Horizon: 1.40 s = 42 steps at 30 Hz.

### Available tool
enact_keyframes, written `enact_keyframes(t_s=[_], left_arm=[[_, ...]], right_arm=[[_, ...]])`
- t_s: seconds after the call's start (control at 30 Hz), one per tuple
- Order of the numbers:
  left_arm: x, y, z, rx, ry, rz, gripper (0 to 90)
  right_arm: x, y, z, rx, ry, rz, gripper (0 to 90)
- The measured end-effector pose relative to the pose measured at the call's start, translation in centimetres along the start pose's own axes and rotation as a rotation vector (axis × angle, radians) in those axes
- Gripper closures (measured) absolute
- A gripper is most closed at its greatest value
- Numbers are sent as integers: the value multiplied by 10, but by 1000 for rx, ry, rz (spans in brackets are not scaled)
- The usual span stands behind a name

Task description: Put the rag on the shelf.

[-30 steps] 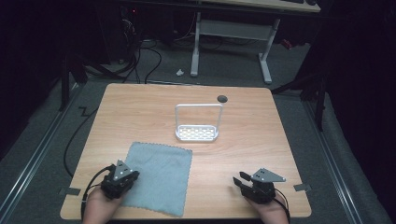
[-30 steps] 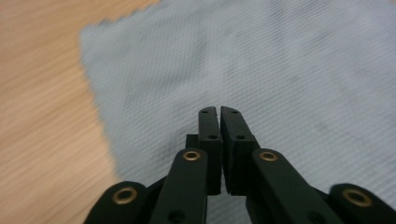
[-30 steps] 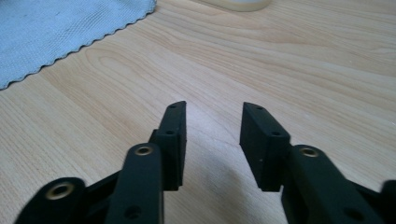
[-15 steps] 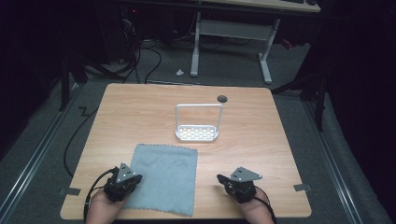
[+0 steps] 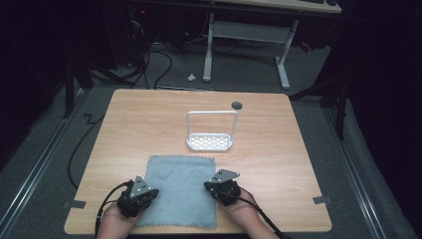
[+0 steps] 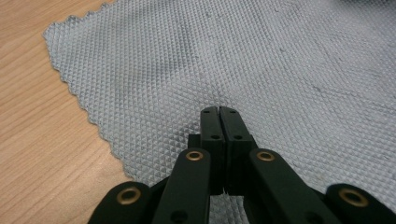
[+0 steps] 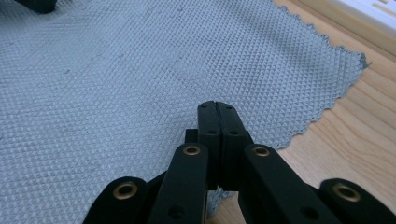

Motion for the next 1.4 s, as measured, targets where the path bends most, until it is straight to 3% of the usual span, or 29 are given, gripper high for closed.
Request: enact_keyframes(t_s=[0.13, 0.2, 0.23, 0.3, 0.53, 0.73, 0.87, 0.93, 0.97, 1.0, 1.03, 1.07, 1.1, 1.17, 1.27, 1.4], left_arm=[[2, 6, 3, -30, 8, -7, 885], [6, 19, 10, -78, 16, -12, 880], [6, 19, 10, -78, 16, -12, 880], [11, 31, 16, -116, 21, -10, 880], [24, 76, 38, -204, 13, 92, 879], [19, 92, 35, -258, -5, 99, 878], [16, 95, 31, -273, -22, 106, 869], [17, 93, 30, -272, -15, 92, 846], [18, 89, 28, -258, -2, 88, 829], [23, 76, 24, -221, 49, 55, 817], [23, 76, 24, -221, 49, 55, 797], [29, 55, 19, -151, 109, 6, 768], [29, 55, 19, -151, 109, 6, 751], [33, 33, 19, -96, 146, -68, 742], [37, 9, 25, -37, 161, -149, 727], [48, -6, 39, 25, 159, -166, 685]], right_arm=[[-6, 3, -5, -4, -2, 0, 900], [-15, 10, -13, -13, -3, 5, 900], [-15, 10, -13, -13, -3, 5, 900], [-27, 20, -24, -28, -1, 15, 900], [-59, 45, -53, -52, -10, 57, 900], [-73, 43, -68, -43, 1, 60, 900], [-77, 35, -74, -32, -7, 43, 900], [-76, 33, -74, -30, -9, 28, 883], [-71, 34, -77, -23, 29, 46, 882], [-68, 37, -79, -30, 44, 57, 881], [-68, 37, -79, -30, 44, 57, 881], [-65, 41, -81, -41, 66, 72, 881], [-65, 41, -81, -41, 66, 72, 881], [-64, 43, -82, -44, 77, 77, 877], [-64, 47, -83, -44, 80, 81, 872], [-66, 50, -83, -41, 82, 83, 862]])
Point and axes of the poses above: each handheld gripper's, and its own axes: z roughly forward along the jaws, x roughly out of its top, y roughly to its right, the point moved 10 cm from there along z, roughly forward along the jaws, and after that the axes turned 9 degrees about -x, right-handed, at the moved point
